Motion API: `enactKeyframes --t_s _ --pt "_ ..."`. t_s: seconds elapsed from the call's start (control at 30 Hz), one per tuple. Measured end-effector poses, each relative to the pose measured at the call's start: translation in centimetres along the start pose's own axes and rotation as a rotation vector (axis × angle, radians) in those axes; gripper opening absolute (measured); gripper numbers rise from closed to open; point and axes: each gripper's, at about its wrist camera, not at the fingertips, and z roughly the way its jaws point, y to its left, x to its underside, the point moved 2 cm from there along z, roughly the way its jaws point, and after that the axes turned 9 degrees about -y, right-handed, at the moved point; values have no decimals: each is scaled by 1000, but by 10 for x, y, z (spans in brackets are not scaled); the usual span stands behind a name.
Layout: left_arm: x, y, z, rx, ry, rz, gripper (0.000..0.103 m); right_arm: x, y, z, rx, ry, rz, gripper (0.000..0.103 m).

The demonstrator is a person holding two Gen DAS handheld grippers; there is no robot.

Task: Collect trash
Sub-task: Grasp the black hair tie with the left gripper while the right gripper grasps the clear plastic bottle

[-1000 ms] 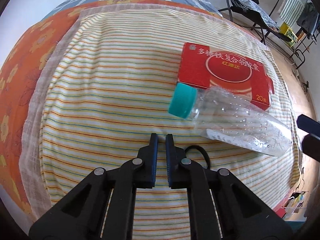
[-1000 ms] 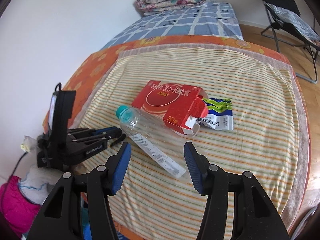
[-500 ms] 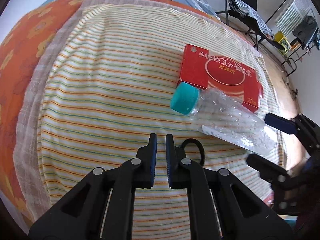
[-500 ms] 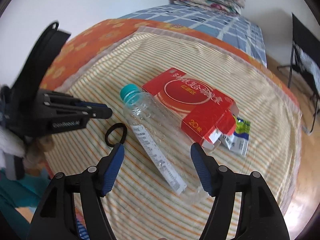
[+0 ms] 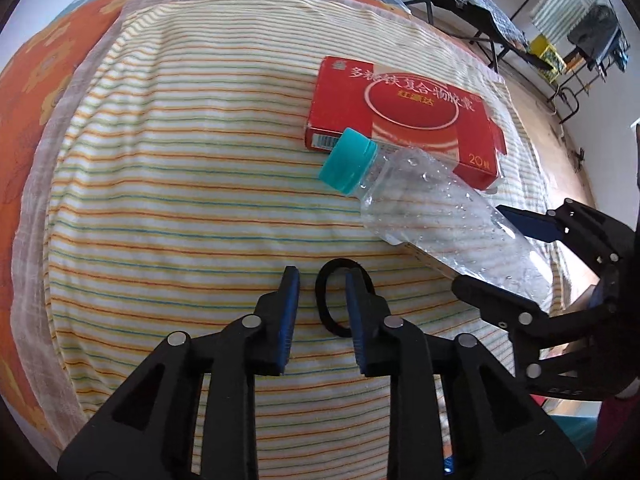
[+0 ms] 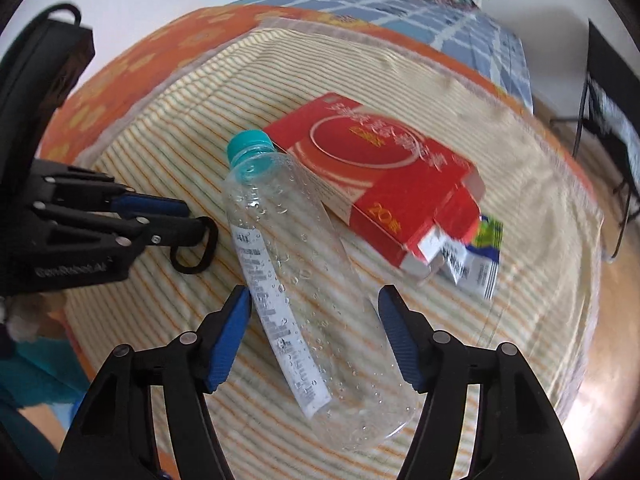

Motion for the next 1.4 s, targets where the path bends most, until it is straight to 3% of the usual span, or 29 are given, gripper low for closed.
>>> enactKeyframes --t_s 0.1,0.13,0.23,0.37,0.7,1.1,1.2,1.4 --pt "1 -6 4 -45 -14 51 23 4 -1 -2 -3 4 17 65" --pt "2 -9 5 -69 -28 74 16 5 -1 -3 -2 5 19 65" --pt "5 -16 7 -106 -57 138 9 4 0 -2 1 4 24 65" --pt "6 -12 4 -88 -67 120 4 5 3 -4 4 -3 25 63" --pt "5 4 -23 -57 -116 49 3 14 8 -29 -4 -58 38 58" --pt "14 -2 -74 -26 -199 76 3 32 18 -72 -20 -135 31 53" --pt "21 -8 -81 -31 -208 97 3 39 22 -70 -44 -109 19 53" --pt "33 -10 -88 -24 -210 105 3 60 36 -42 -76 23 -40 52"
